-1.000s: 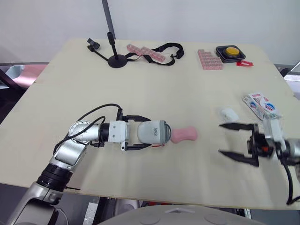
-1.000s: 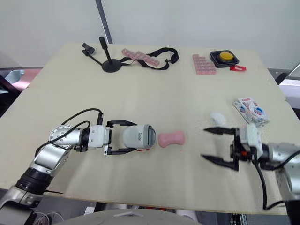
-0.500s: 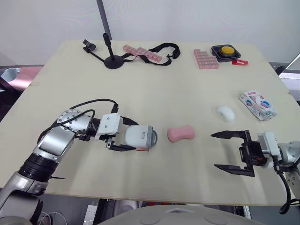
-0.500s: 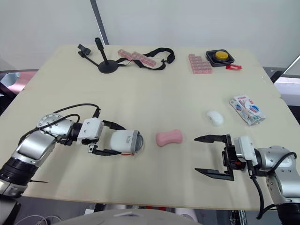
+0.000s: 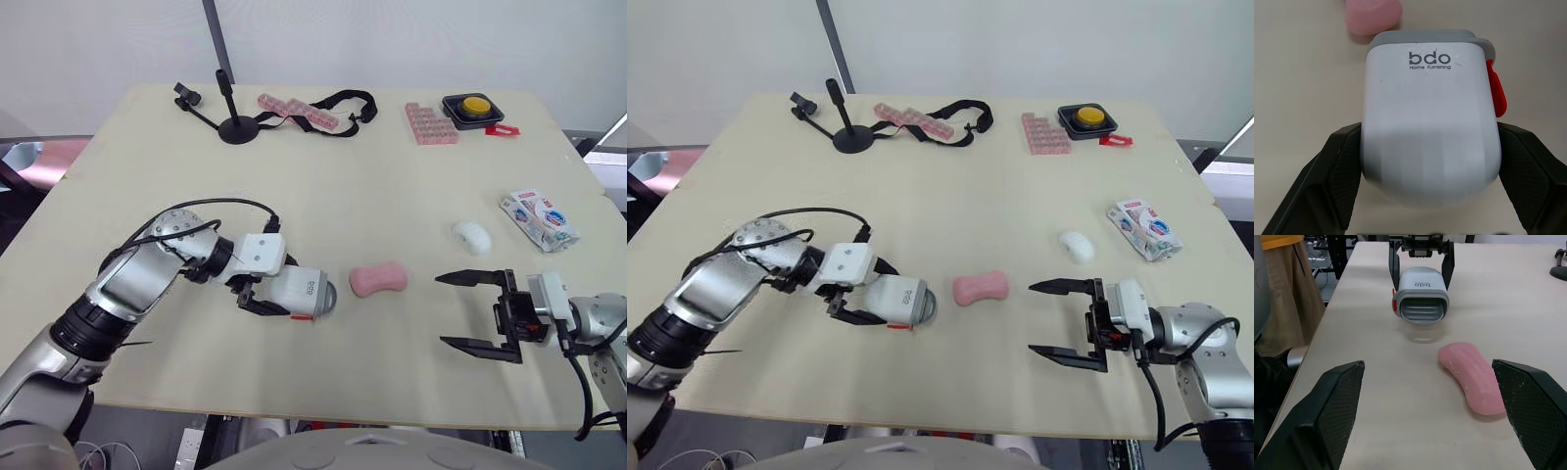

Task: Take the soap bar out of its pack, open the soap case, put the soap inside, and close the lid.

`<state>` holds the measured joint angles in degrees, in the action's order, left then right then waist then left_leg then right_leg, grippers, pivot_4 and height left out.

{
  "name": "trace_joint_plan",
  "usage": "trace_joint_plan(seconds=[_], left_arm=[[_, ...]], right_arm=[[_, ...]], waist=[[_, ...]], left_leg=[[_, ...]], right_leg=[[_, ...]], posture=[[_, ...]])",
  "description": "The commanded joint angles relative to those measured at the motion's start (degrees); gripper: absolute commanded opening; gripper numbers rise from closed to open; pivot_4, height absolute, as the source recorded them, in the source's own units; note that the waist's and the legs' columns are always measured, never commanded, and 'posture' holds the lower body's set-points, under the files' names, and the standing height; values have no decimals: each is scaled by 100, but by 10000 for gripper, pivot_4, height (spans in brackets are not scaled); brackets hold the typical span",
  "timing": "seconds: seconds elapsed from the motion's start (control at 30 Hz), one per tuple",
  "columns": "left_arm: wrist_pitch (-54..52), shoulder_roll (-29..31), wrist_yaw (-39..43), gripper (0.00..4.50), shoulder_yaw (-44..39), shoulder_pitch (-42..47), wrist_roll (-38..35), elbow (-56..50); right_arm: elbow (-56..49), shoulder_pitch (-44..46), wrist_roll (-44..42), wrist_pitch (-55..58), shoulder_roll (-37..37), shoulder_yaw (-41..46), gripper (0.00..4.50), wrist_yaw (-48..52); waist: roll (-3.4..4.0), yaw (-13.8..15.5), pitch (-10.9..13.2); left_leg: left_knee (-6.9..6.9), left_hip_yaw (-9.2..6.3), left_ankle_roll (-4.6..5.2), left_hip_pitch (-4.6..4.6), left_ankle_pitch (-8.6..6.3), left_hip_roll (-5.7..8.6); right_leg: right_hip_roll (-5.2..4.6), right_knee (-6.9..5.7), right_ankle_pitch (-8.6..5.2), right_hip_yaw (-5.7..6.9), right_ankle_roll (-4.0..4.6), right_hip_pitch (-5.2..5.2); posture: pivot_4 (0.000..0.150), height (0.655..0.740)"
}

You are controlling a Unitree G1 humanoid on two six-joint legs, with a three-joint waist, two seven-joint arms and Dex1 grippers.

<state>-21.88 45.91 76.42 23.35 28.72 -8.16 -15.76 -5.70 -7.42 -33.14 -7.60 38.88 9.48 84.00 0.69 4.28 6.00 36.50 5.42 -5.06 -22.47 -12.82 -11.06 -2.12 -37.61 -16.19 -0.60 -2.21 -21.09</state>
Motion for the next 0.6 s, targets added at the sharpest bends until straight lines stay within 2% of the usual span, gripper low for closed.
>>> trace_joint_plan(seconds=[0.03, 0.3, 0.6], left_arm=[[-165, 143, 54, 34685, 85, 162, 201, -268], [-413, 276, 155, 34685, 291, 286, 471, -584], [-892, 173, 69, 34685, 363, 469, 466, -988]], right_arm=[[-84, -20, -20, -51, 1, 34, 44598, -48], [-28, -25, 30, -80, -22, -15, 44598, -89], [8, -23, -25, -31, 9, -48, 44598, -32]], waist=[[0, -9, 0], [0, 6, 0], [0, 5, 0]], left_leg=[[-1, 0, 0, 0, 0, 0], [-3, 0, -4, -1, 2, 1], [-4, 0, -5, 0, 2, 2]], right_leg=[[1, 0, 0, 0, 0, 0], [0, 3, 0, 1, -1, 1], [0, 4, 0, 0, -1, 3]], posture=[[1500, 7400], [1500, 7400], [1500, 7400]])
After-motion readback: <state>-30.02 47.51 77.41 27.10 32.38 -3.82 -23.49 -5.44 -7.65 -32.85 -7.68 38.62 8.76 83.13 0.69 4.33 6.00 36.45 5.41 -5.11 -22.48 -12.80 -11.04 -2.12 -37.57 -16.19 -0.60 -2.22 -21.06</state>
